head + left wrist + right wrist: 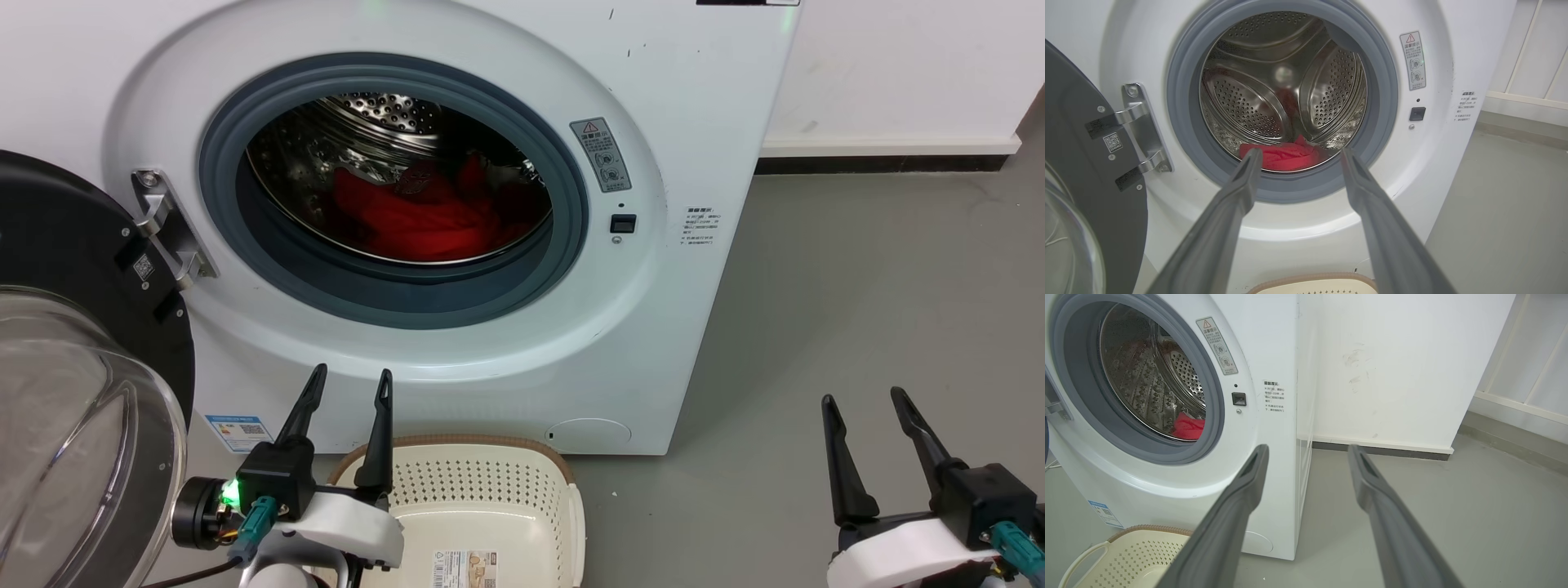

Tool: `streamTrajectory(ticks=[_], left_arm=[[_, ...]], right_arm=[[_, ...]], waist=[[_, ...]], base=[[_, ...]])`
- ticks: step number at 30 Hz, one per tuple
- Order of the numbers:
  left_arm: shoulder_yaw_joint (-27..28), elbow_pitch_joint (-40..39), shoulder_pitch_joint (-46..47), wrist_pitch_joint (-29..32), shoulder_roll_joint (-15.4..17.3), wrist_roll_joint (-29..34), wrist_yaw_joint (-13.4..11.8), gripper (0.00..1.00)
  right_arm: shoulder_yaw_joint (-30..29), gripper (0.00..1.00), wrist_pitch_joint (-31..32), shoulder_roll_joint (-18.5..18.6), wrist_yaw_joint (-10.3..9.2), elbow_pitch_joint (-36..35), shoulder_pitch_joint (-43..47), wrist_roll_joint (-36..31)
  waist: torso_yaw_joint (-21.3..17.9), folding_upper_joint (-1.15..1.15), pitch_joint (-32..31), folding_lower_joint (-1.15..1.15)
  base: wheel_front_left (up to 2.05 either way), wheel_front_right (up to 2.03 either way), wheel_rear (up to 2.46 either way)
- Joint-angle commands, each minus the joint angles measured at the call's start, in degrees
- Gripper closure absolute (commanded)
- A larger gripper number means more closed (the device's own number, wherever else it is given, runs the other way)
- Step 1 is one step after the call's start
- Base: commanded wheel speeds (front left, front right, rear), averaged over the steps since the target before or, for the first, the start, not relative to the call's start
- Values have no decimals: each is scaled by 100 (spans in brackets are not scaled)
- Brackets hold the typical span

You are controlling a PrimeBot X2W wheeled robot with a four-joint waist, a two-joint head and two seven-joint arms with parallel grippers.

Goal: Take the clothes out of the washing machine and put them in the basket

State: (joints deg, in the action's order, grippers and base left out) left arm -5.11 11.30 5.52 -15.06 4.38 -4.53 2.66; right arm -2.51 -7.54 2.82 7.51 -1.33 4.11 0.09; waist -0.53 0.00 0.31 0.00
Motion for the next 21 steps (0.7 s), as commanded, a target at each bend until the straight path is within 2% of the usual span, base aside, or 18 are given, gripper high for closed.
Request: streamTrajectory(ticks=[1, 17, 21], left_arm=[[15, 14, 27, -18, -20, -16, 16, 0], [56, 135, 76, -17, -69, -3, 37, 0], [32, 231, 304, -17, -89, -143, 121, 0]], right_arm=[[-11, 0, -30, 11, -3, 3, 48, 44], [-21, 0, -37, 10, -3, 51, -25, 106], [9, 0, -35, 9, -4, 1, -133, 108]], waist=[[-2, 0, 2, 0], [13, 0, 48, 0], [-17, 0, 200, 0]], base=[[0, 0, 0], [0, 0, 0], [0, 0, 0]])
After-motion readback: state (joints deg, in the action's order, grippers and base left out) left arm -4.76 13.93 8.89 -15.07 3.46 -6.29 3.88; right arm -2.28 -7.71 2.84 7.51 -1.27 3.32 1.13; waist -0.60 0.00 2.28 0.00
